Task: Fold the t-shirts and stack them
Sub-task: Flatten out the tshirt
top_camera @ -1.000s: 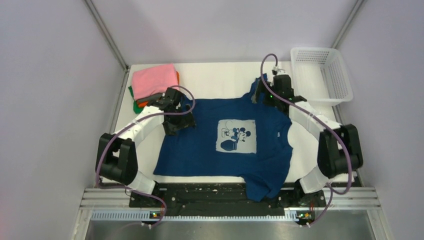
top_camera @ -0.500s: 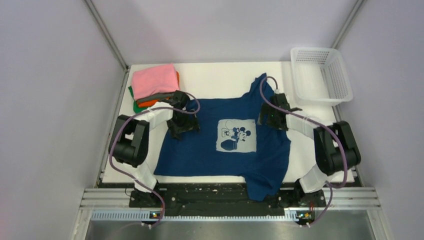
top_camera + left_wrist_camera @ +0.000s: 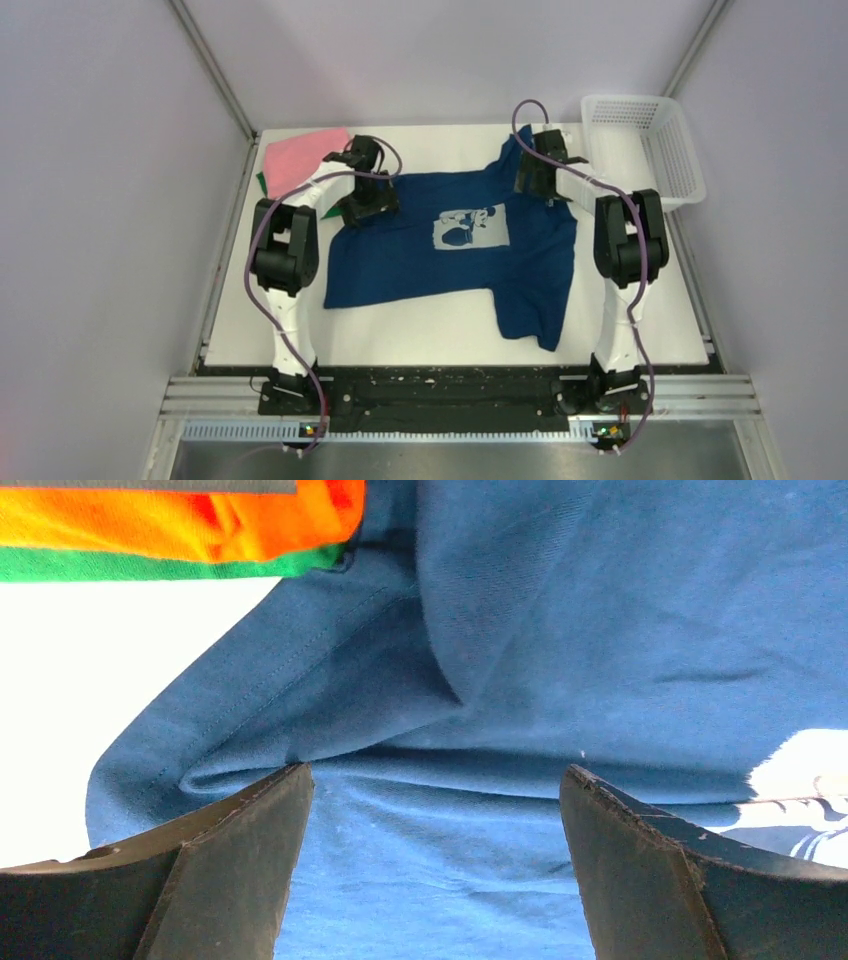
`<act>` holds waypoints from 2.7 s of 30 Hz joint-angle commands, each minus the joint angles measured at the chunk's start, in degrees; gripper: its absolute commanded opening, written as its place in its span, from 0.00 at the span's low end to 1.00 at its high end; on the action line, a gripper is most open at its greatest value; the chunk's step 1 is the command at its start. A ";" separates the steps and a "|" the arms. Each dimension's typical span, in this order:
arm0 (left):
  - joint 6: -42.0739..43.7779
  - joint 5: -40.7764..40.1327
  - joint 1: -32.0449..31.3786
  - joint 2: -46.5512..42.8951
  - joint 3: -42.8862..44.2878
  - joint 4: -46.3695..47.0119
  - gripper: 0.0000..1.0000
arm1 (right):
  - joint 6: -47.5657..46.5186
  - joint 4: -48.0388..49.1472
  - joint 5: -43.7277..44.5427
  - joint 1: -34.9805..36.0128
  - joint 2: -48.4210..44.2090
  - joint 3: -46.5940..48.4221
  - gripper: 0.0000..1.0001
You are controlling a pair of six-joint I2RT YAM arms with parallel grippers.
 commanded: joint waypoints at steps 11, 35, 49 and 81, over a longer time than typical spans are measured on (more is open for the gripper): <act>-4.14 -5.83 -4.00 -32.78 -22.21 -2.96 0.98 | 2.23 -6.58 -2.11 5.10 -34.55 -24.86 0.99; -27.65 -6.87 6.32 -51.22 -60.47 7.96 0.69 | 7.39 -16.61 -4.70 4.95 -68.66 -45.09 0.99; -26.22 -6.39 6.85 -43.57 -59.09 7.80 0.00 | 9.96 -33.59 -5.24 4.92 -70.40 -42.56 0.92; -20.50 -6.22 6.94 -54.13 -60.64 6.75 0.00 | 32.39 -20.28 -7.87 20.13 -60.75 -62.78 0.17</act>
